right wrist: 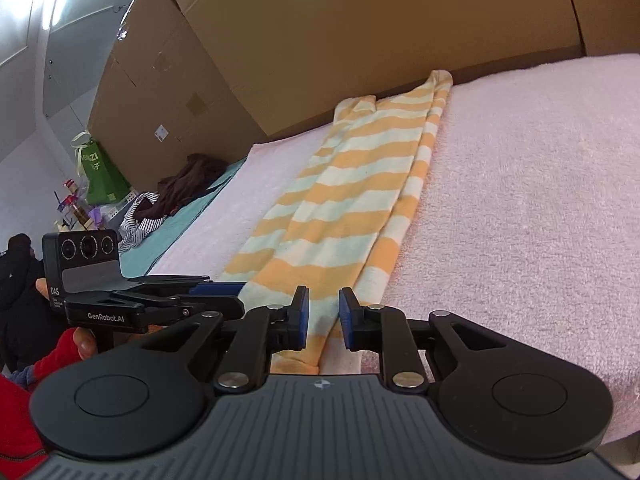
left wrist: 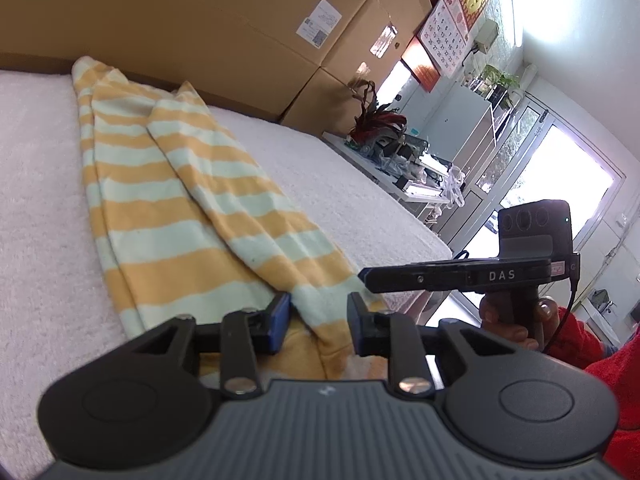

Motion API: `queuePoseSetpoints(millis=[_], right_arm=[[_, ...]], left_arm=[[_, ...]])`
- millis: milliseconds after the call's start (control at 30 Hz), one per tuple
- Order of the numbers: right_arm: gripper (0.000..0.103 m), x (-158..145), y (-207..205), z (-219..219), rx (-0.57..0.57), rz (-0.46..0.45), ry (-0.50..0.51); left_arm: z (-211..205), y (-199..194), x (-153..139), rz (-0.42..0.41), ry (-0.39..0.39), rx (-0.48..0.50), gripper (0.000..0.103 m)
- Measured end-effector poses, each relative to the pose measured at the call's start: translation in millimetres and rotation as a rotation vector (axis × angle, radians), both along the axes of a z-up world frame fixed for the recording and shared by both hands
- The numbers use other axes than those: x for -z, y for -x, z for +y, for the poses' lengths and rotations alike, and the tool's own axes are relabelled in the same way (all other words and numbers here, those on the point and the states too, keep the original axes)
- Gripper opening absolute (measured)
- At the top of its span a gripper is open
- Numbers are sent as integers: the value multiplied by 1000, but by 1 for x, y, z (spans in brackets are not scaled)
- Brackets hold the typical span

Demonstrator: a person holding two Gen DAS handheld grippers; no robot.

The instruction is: Fold clothes

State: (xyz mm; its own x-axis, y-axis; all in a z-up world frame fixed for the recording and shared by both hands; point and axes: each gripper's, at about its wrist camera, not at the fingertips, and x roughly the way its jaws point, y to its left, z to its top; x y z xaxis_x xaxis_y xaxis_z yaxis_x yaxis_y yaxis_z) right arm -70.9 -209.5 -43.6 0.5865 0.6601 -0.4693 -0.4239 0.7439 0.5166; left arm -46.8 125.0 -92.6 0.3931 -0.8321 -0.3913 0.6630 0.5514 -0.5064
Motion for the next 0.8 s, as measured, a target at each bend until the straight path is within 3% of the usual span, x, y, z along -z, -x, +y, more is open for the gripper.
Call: queuePoseSetpoints(millis=[100,233,467,533,567,600,800], right_arm=[[20,4,-1,2,-10,17,-2],[19,1,1,-1,-30,3,-36],[26,6,0,-3,-7,28,-34],[21,4,1,-2,-13,15,-15],[8,5,1,-1,-9,11,1],[4,5,0,-2,-4,13,-1],[4,-11,-3,-11,24,-23,-74]], left_arm=[[0,-1,1,3,2,-4,23],[1,-2,1,0,3,-9,5],[3,-4,2,-2,6,-23,3],[3,-4,1,-7,0,-26,0],[3,-4,0,-10,-1,-24,0],[3,-4,-1,-13,-3,-21,0],[10,-4,-28,-90,38,-22,0]])
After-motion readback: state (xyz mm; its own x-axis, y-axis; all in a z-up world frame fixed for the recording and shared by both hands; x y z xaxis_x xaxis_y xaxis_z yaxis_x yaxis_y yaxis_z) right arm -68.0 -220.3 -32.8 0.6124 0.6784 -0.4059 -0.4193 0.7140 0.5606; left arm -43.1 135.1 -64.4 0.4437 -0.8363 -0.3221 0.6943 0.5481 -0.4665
